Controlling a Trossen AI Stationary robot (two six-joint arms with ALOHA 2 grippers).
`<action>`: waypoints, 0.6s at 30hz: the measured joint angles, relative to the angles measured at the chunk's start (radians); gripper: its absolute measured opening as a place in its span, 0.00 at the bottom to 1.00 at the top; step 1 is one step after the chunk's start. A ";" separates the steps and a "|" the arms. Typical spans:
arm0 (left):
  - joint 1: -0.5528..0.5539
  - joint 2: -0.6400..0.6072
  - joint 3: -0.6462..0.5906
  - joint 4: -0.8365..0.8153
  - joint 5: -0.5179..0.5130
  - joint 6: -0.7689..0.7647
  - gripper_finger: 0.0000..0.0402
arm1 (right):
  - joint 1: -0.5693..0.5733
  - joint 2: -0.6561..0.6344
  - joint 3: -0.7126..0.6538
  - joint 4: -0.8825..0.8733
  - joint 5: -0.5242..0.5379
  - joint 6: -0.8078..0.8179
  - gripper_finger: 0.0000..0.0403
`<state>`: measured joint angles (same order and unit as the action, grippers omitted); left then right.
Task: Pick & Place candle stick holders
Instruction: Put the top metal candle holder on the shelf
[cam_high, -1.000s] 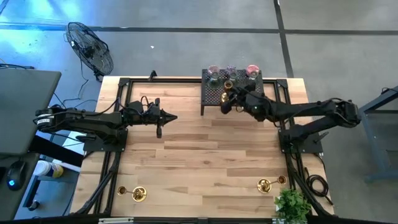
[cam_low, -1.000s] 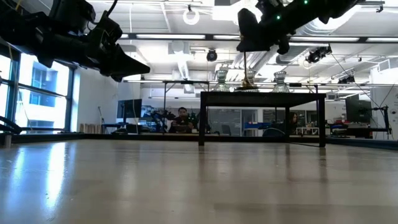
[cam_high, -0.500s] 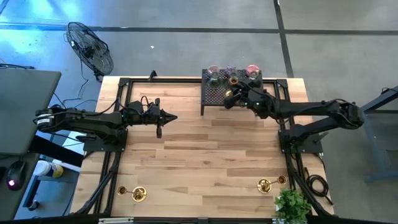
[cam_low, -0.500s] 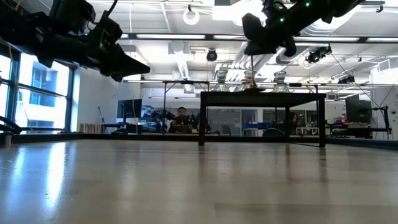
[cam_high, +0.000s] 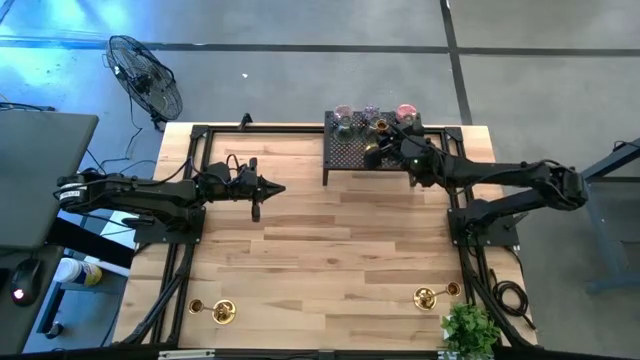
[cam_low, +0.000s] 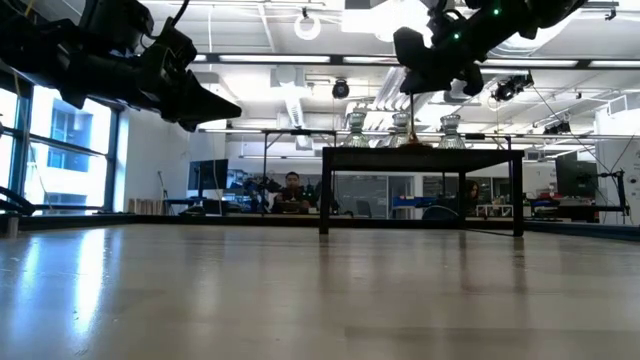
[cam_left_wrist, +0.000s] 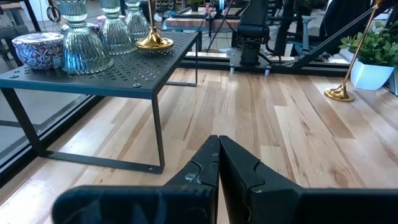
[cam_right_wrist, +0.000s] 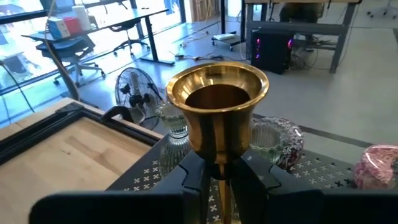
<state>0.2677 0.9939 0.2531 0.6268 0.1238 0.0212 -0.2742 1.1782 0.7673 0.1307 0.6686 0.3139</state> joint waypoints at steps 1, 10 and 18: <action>0.000 0.000 0.000 0.000 0.000 0.000 0.00 | -0.004 0.000 0.000 0.000 -0.010 0.000 0.11; 0.000 0.000 0.000 0.000 0.000 0.000 0.00 | -0.022 0.000 -0.022 0.003 -0.044 0.027 0.10; 0.000 0.000 0.000 0.000 0.000 0.000 0.00 | -0.022 0.000 -0.024 0.000 -0.053 0.025 0.20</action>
<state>0.2678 0.9943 0.2531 0.6267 0.1238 0.0213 -0.2958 1.1786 0.7433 0.1304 0.6153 0.3384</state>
